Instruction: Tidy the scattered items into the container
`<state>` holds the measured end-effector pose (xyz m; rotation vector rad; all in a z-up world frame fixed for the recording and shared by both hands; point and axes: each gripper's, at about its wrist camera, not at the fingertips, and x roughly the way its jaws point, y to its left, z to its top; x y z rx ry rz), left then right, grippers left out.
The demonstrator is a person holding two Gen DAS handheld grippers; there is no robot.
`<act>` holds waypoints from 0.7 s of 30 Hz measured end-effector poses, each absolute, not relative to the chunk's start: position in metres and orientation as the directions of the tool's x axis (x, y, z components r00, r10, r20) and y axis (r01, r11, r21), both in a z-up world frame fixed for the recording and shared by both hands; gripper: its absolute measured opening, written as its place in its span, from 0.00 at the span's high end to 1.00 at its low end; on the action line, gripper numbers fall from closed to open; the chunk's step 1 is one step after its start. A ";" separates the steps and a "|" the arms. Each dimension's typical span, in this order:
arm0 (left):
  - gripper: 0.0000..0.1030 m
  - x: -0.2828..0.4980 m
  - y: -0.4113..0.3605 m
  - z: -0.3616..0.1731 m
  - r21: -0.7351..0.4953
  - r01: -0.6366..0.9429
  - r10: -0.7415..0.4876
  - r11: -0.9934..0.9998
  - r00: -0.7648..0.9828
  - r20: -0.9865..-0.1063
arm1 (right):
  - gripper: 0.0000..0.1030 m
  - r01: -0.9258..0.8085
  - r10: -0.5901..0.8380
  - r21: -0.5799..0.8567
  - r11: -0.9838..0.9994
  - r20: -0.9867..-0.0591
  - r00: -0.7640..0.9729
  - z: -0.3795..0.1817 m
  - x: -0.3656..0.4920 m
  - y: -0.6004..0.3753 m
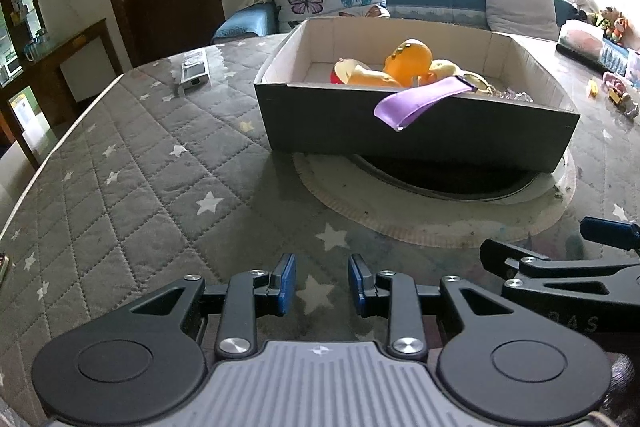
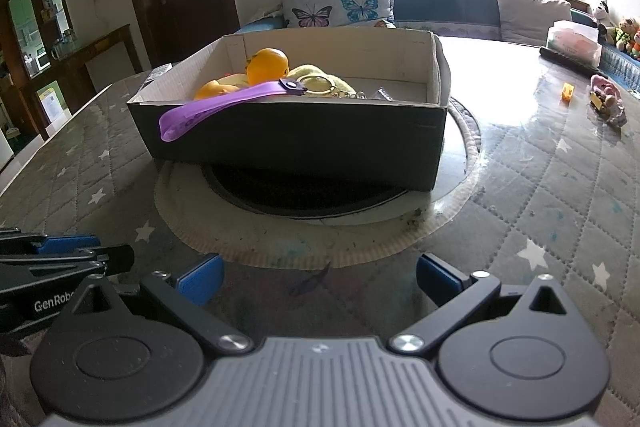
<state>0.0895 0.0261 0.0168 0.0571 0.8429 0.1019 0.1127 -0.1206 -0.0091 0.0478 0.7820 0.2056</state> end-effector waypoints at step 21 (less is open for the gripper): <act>0.69 0.098 0.028 0.016 0.081 -0.075 0.110 0.994 0.650 -0.752 | 0.00 -0.162 0.197 0.116 0.980 -0.696 0.690 -0.010 0.119 -0.118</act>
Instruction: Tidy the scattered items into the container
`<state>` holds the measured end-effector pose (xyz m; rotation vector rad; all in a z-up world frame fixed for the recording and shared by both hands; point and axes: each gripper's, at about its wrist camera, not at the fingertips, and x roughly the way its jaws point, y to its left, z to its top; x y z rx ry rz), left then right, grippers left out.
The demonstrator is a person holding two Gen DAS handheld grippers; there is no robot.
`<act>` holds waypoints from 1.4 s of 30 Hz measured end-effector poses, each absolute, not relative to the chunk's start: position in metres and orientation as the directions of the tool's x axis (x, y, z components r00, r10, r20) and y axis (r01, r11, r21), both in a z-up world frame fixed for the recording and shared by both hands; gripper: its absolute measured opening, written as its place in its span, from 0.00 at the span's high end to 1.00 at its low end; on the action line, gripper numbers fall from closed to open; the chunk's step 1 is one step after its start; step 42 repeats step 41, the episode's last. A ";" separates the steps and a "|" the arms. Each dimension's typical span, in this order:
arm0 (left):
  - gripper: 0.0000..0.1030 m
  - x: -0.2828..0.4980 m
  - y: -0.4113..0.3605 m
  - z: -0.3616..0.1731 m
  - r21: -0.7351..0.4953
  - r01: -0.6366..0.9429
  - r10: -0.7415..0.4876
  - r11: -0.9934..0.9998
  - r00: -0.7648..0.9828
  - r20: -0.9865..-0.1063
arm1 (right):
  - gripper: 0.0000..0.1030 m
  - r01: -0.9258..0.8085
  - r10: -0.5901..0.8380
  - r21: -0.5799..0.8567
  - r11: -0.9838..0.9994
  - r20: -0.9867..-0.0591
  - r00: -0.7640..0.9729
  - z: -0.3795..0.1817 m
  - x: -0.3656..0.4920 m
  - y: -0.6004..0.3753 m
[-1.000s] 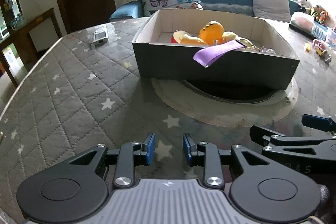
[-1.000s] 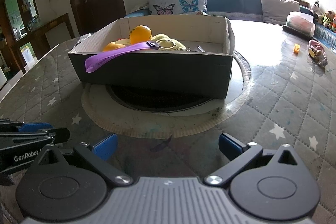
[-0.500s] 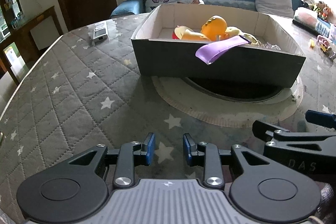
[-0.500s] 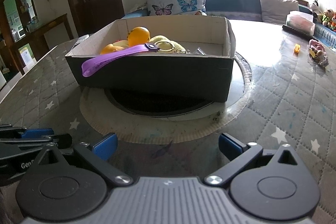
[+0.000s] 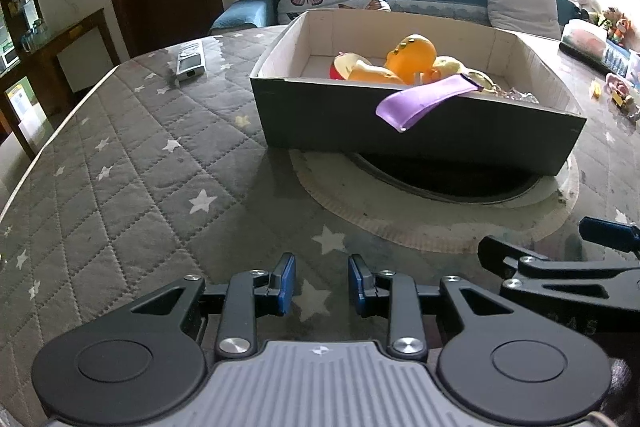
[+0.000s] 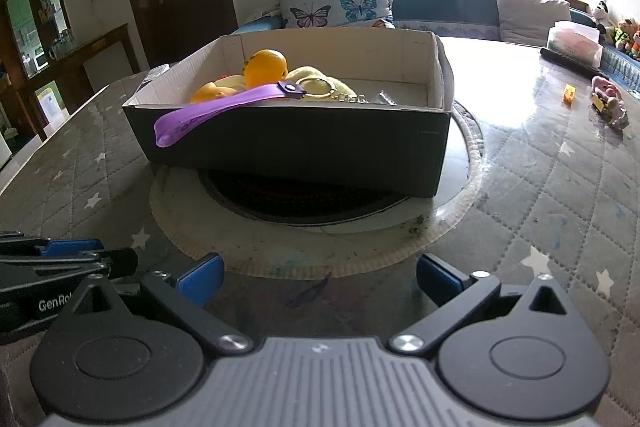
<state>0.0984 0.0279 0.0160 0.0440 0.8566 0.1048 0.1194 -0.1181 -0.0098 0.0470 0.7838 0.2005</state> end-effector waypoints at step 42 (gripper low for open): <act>0.70 0.115 0.026 0.020 0.097 -0.069 0.118 0.993 0.664 -0.739 | 0.00 -0.160 0.189 0.107 0.981 -0.703 0.685 -0.012 0.135 -0.110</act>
